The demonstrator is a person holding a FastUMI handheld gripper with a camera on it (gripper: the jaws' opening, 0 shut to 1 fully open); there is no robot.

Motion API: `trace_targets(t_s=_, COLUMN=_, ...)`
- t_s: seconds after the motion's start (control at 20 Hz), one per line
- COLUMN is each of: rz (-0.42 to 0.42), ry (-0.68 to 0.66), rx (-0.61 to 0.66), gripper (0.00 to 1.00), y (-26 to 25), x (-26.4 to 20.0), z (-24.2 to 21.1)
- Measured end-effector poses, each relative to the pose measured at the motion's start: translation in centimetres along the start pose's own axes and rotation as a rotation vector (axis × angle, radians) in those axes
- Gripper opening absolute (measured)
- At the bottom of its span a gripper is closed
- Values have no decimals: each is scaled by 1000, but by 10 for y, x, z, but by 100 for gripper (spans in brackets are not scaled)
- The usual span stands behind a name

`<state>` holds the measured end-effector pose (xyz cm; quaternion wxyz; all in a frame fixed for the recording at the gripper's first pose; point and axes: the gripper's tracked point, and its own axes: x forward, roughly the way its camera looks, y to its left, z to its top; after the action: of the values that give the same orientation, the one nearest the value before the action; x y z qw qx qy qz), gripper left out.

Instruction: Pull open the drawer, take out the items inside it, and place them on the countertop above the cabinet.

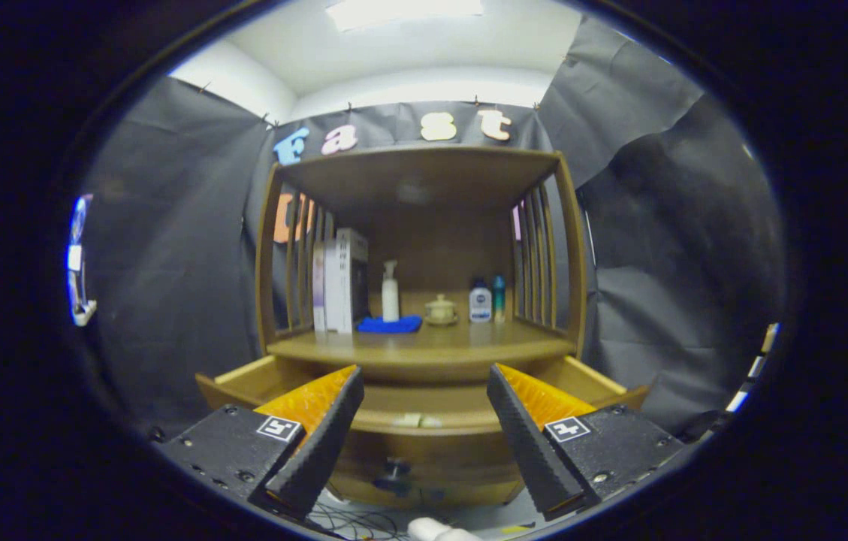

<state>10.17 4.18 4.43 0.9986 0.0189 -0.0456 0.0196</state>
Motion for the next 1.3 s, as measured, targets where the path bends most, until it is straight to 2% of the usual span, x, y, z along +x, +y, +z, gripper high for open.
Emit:
trace_targets(t_s=0.2, rz=-8, ry=-21, rx=9, gripper=100, y=-10, x=37, z=72)
trace_targets(t_s=0.35, rz=18, ry=93, rx=-11, gripper=100, y=-1, x=77, z=82)
trace_targets(t_s=0.65, rz=91, ry=603, rx=2, gripper=100, y=35, x=125, z=-13)
trace_targets(t_s=0.95, rz=59, ry=1011, rx=-60, gripper=92, y=28, x=111, z=-114)
trace_targets(t_s=1.05, rz=37, ry=1129, rx=-63, gripper=84, y=26, x=101, z=-141)
trace_targets(t_s=1.3, rz=-24, ry=1253, rx=-86, gripper=64, y=13, x=94, z=-174)
